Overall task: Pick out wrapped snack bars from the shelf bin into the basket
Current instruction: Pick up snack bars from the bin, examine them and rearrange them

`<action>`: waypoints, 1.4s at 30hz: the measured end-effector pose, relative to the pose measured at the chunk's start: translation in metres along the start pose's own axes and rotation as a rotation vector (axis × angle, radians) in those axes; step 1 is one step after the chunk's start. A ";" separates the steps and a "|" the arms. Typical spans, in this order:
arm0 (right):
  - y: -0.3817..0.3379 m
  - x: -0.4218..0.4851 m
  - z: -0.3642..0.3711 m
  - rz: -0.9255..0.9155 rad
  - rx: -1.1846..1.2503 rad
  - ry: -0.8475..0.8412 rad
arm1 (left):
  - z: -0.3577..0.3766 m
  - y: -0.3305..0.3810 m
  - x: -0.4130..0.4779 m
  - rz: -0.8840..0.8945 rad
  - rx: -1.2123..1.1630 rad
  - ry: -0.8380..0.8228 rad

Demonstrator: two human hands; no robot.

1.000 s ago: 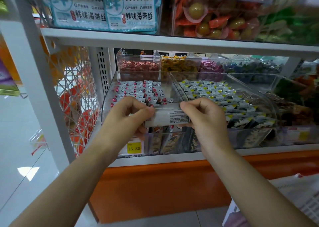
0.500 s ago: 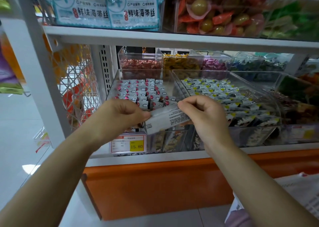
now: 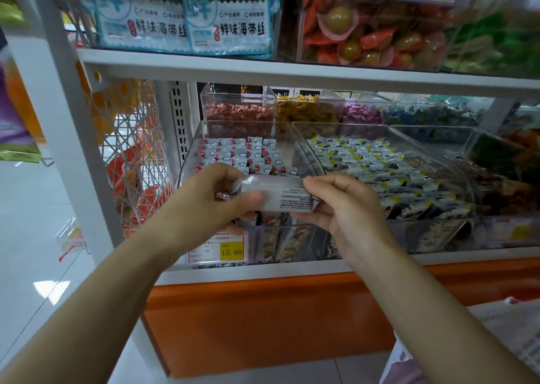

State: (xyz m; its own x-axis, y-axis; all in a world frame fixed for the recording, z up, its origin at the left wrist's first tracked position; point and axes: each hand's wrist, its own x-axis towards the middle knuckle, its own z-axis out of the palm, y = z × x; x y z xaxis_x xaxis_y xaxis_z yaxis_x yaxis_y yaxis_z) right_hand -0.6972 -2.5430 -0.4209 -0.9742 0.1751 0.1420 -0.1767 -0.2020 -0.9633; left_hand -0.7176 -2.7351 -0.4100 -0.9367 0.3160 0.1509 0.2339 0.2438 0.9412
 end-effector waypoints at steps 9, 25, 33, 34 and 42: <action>-0.008 0.006 -0.014 0.240 0.009 -0.180 | -0.001 -0.001 0.002 -0.027 -0.139 0.021; -0.001 0.013 -0.012 -0.244 -0.193 0.116 | 0.017 -0.003 0.016 0.054 0.118 0.332; 0.001 0.033 -0.024 -0.290 -0.282 0.351 | 0.021 -0.020 0.087 0.132 0.940 0.077; 0.002 0.034 -0.023 -0.287 -0.283 0.353 | 0.025 -0.022 0.095 0.114 1.011 0.004; -0.001 0.045 -0.016 -0.333 -0.396 0.266 | 0.033 -0.032 0.116 -0.050 1.380 -0.304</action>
State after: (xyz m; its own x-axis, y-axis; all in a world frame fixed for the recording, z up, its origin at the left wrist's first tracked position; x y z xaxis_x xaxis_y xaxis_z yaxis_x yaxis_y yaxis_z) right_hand -0.7389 -2.5190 -0.4171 -0.7973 0.4136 0.4395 -0.3524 0.2721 -0.8954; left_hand -0.8248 -2.6759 -0.4322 -0.9011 0.4195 -0.1097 0.4315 0.8925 -0.1314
